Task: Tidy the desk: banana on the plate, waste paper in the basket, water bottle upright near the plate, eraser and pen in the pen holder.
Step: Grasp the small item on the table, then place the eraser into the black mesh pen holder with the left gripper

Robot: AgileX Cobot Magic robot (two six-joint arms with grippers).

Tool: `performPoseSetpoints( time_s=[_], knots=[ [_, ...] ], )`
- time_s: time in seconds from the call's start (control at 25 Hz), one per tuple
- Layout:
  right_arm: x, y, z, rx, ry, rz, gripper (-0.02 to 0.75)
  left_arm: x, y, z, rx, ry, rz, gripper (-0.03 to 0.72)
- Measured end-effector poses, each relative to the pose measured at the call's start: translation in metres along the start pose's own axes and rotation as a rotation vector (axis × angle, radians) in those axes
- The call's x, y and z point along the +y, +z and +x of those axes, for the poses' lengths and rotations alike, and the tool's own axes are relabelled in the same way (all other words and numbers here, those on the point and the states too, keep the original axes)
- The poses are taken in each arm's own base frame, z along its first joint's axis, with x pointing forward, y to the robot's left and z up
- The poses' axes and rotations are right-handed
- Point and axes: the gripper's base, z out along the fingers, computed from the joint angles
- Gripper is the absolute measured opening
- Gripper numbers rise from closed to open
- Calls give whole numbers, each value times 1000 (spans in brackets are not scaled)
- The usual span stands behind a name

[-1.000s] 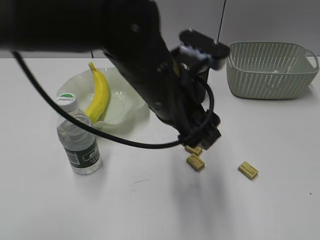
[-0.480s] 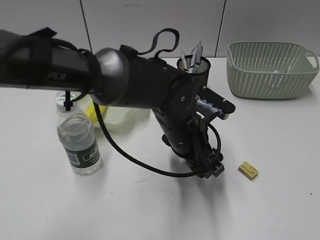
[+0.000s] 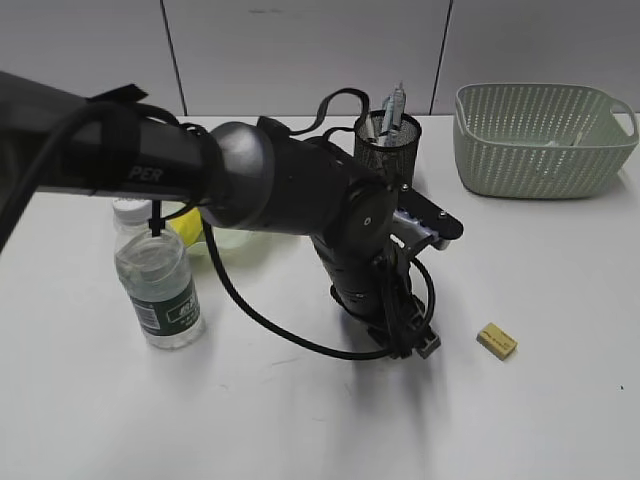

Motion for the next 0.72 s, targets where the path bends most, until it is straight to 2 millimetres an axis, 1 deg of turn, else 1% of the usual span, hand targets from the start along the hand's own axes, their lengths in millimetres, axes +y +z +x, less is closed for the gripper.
performPoseSetpoints(
  time_s=[0.04,0.08,0.16,0.24,0.28,0.32,0.4,0.52,0.6,0.64,0.72],
  knots=[
    [0,0,0,0,0,0,372,0,0,0,-2,0,0,290],
    [0,0,0,0,0,0,372,0,-1,0,-3,0,0,276],
    [0,0,0,0,0,0,372,0,-2,-1,-7,-4,3,276],
    [0,0,0,0,0,0,372,0,-11,-4,-16,-10,6,276],
    [0,0,0,0,1,1,372,-1,-19,-6,-33,-16,11,276],
    [0,0,0,0,1,1,372,-1,-32,-11,-64,-17,13,276],
    [0,0,0,0,1,1,372,0,-67,-23,-177,-20,12,276],
    [0,0,0,0,1,1,372,13,-116,-43,-420,-43,-2,276],
    [0,0,0,0,0,3,372,32,-135,-55,-580,-77,-27,276],
    [0,0,0,0,-1,3,372,43,-140,-60,-659,-95,-43,276],
    [0,0,0,0,-1,4,372,63,-140,-66,-770,-122,-75,276]
  ],
)
